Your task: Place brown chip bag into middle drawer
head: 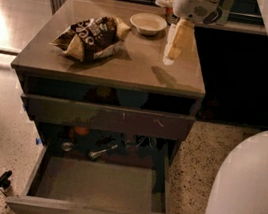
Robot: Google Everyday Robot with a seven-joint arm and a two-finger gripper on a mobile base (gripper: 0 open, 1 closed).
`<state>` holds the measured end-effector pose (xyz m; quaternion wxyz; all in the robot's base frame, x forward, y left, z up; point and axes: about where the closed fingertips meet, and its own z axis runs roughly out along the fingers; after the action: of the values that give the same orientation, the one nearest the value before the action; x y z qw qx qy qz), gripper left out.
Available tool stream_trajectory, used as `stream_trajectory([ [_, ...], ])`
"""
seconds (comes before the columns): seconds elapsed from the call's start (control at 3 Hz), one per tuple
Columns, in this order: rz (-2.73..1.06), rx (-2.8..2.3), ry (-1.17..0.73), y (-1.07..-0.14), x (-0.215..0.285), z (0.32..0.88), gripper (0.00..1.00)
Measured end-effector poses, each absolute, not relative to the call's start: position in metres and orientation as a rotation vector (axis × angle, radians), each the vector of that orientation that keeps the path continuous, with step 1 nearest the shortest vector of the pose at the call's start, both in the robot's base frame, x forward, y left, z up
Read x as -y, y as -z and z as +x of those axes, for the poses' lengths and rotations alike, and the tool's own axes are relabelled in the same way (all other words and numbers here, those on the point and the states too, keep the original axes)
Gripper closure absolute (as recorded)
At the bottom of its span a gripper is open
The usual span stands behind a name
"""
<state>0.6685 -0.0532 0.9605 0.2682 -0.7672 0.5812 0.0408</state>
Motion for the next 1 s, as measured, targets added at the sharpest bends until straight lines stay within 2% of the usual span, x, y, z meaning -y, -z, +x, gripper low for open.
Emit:
stream_trajectory([
  [0.67, -2.133, -1.453, -0.177, -0.949, -0.008, 0.698, 0.0],
  [1.0, -2.129, -1.452, -0.176, -0.948, -0.009, 0.699, 0.0],
])
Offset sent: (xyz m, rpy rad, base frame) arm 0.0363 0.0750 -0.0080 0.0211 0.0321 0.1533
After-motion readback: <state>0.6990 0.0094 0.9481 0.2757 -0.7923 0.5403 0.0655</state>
